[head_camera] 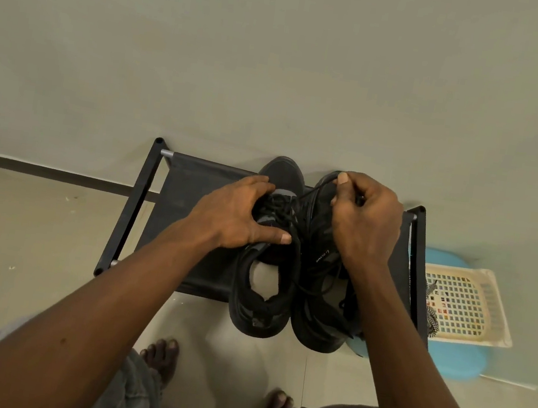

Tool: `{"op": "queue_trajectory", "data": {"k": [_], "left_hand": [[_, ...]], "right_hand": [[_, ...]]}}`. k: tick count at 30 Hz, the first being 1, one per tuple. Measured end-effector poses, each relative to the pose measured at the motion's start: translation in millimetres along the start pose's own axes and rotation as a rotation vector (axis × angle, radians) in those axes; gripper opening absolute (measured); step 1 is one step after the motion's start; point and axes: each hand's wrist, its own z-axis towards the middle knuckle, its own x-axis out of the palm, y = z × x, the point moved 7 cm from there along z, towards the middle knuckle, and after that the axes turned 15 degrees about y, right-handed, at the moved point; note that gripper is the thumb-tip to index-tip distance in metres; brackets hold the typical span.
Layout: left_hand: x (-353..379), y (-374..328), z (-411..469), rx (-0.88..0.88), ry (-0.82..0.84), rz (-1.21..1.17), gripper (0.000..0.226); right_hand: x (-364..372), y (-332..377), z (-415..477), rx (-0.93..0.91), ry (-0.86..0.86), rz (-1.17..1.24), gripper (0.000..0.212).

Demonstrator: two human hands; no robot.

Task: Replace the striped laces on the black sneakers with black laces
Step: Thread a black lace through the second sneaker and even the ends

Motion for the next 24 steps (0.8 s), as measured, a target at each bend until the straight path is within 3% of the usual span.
{"op": "queue_trajectory", "data": {"k": [3, 8, 11, 13, 17, 21, 24], "left_hand": [[0.5, -5.1, -5.0, 0.037, -0.079, -0.010, 0.097], [-7.2, -47.7, -20.4, 0.350, -0.352, 0.213, 0.032], [-15.1, -52.9, -22.6, 0.406, -0.411, 0.203, 0.020], [-27.8, -48.5, -29.1, 0.417, -0.454, 0.002, 0.020], [-57.2, -23.9, -42.0, 0.400, -0.608, -0.650, 0.014], [-66.1, 7.2, -45.3, 0.358, -0.676, -1.286, 0.023], [-68.2, 18.4, -53.0, 0.293, -0.772, -1.301, 0.024]], "right_hand": [[4.0, -12.3, 3.1, 0.075, 0.026, 0.145, 0.025], [17.7, -27.6, 10.6, 0.188, 0.216, 0.225, 0.024], [24.0, -29.0, 11.7, 0.177, 0.277, 0.174, 0.025], [26.0, -28.6, 12.7, 0.172, 0.308, 0.101, 0.027], [27.2, -30.0, 15.3, 0.171, 0.321, 0.076, 0.028], [19.8, -32.8, 17.9, 0.189, 0.199, 0.208, 0.031], [13.6, -34.0, 17.7, 0.197, 0.114, 0.304, 0.033]]}}
